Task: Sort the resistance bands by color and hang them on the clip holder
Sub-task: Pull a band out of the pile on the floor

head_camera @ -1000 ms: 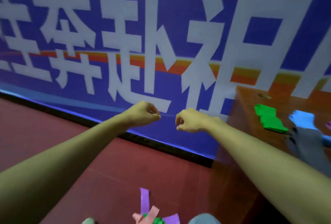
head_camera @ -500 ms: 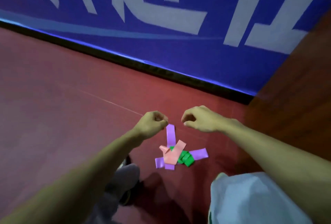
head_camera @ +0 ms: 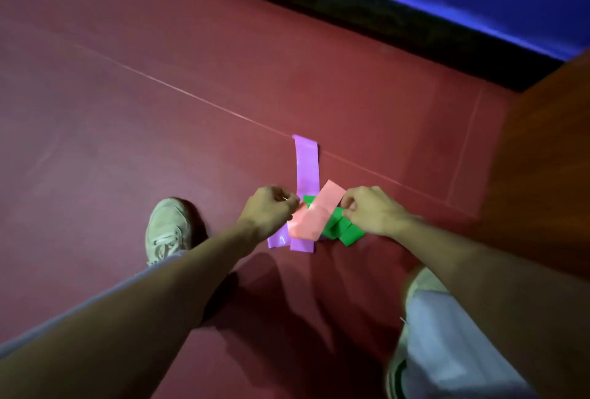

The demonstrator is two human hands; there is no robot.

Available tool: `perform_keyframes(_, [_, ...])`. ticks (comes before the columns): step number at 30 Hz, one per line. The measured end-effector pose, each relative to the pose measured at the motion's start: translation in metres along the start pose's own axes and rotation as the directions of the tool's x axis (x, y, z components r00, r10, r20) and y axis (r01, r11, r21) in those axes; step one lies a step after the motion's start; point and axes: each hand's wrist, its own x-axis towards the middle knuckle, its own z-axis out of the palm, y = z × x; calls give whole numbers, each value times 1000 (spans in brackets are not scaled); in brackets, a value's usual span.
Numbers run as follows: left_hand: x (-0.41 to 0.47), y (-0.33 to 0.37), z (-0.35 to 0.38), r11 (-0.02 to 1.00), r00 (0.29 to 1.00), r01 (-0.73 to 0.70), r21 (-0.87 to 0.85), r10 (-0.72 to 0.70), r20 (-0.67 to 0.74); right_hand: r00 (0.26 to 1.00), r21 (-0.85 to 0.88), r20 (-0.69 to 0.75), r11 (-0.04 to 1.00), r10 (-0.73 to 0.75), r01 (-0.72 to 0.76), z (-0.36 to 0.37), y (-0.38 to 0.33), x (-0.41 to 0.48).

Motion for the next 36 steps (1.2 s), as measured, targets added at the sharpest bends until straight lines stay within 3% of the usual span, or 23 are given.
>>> perform_keyframes(7, [49,-37,19,998,999,45,43,-45,18,952,206,-249,970,178,-128,50,20,78])
perform_keyframes(14, [64,-56,26,998,997,60,29,-61,47,919,166,-295,961,262,-220,86,22,106])
perform_keyframes(18, [56,-54,16,997,998,53,49,-55,40,937,243,-284,960,204,-135,70,14,89])
perform_keyframes(23, [26,-19,-13,987,997,-10,160,-2,74,979,319,-202,945,-1,67,14,-10,39])
perform_keyframes(28, [-27,41,-51,960,987,-140,241,115,115,960,297,-255,935,-119,195,-43,-50,-12])
perform_keyframes(36, [-125,93,-88,946,966,-255,199,242,87,895,200,-339,907,-291,371,-117,-100,-120])
